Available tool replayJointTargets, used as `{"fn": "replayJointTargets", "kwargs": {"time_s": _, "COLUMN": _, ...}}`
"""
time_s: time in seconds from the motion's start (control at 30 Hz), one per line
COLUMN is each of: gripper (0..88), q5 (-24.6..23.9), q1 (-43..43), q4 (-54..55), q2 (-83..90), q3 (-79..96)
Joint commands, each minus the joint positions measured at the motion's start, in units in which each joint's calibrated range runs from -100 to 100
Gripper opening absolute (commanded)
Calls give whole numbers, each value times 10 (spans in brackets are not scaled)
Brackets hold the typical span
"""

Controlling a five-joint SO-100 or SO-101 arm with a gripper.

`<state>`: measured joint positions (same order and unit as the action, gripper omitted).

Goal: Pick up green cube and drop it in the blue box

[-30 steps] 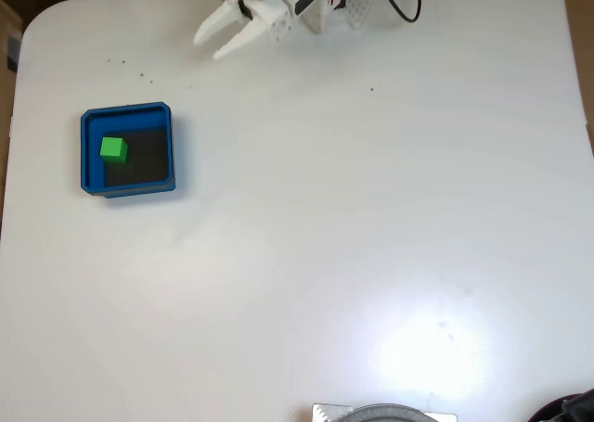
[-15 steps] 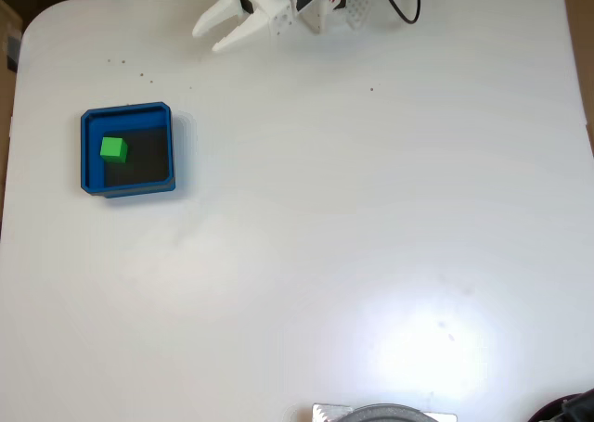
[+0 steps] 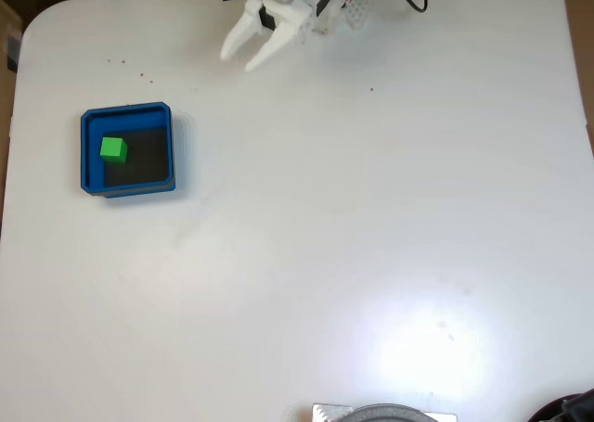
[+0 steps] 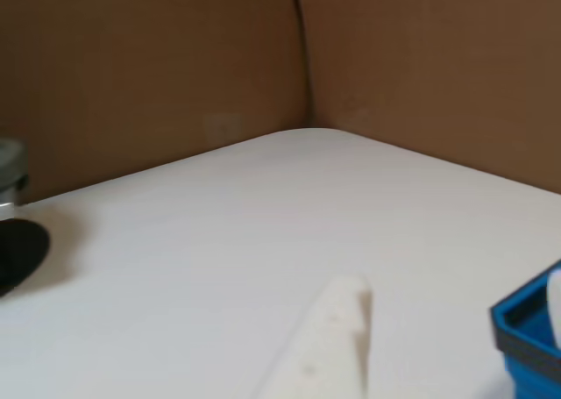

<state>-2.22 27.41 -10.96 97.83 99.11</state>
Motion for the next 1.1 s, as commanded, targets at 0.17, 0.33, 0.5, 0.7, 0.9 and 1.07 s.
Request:
{"fn": "replayJointTargets", "kwargs": {"time_s": 0.17, "gripper": 180, "q5": 2, "q1": -153, "q4": 14, "q2": 8, "q3": 4}}
{"fn": "replayJointTargets", "kwargs": {"time_s": 0.33, "gripper": 180, "q5": 2, "q1": -231, "q4": 13, "q2": 8, "q3": 4}}
{"fn": "replayJointTargets", "kwargs": {"time_s": 0.5, "gripper": 180, "q5": 2, "q1": -300, "q4": 13, "q2": 8, "q3": 4}}
{"fn": "replayJointTargets", "kwargs": {"time_s": 0.7, "gripper": 180, "q5": 2, "q1": -317, "q4": 7, "q2": 7, "q3": 4}}
{"fn": "replayJointTargets", "kwargs": {"time_s": 0.9, "gripper": 179, "q5": 2, "q1": -328, "q4": -65, "q2": 7, "q3": 4}}
{"fn": "replayJointTargets", "kwargs": {"time_s": 1.07, "gripper": 177, "q5": 2, "q1": -329, "q4": -118, "q2": 8, "q3": 4}}
